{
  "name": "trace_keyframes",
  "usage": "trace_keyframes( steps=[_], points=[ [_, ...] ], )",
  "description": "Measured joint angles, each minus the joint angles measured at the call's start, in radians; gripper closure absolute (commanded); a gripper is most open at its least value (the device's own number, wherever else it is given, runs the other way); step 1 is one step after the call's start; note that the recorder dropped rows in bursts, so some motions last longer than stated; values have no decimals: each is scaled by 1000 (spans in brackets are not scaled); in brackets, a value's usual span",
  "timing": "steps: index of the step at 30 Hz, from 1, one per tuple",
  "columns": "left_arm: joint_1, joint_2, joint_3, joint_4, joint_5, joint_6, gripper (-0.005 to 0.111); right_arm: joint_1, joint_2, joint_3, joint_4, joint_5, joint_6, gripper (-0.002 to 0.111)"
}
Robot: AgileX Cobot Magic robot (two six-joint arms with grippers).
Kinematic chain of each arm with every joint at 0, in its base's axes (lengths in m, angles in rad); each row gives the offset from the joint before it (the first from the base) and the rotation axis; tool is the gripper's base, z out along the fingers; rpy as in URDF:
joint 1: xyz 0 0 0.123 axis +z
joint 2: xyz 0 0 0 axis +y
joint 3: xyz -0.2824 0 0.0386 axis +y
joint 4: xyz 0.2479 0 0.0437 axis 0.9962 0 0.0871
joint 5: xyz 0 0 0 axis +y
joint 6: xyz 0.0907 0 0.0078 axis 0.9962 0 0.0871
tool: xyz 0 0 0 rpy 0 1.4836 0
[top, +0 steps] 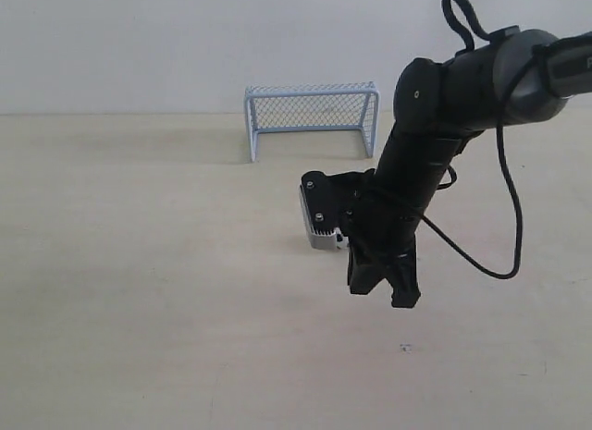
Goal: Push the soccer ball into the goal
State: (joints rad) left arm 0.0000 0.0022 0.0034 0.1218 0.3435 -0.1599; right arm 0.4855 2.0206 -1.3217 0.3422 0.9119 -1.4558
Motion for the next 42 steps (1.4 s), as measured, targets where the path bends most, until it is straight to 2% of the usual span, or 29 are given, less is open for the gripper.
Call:
trace_keyframes(
  steps=[5,8,12,16,22,30,42],
  points=[
    [0,0,0,0,0,0,100,2,43,-21,-36,-91,0,108],
    [0,0,0,0,0,0,100,2,76,-105,-103,-285,35,108],
    [0,0,0,0,0,0,100,2,31,-182,-164,-501,191,108],
    [0,0,0,0,0,0,100,2,-41,-160,-284,-420,283,108],
    [0,0,0,0,0,0,100,2,-73,-2,-436,-301,439,108],
    [0,0,0,0,0,0,100,2,-260,241,-446,-313,549,108],
    [0,0,0,0,0,0,100,2,-721,507,-332,-287,716,108]
  ],
)
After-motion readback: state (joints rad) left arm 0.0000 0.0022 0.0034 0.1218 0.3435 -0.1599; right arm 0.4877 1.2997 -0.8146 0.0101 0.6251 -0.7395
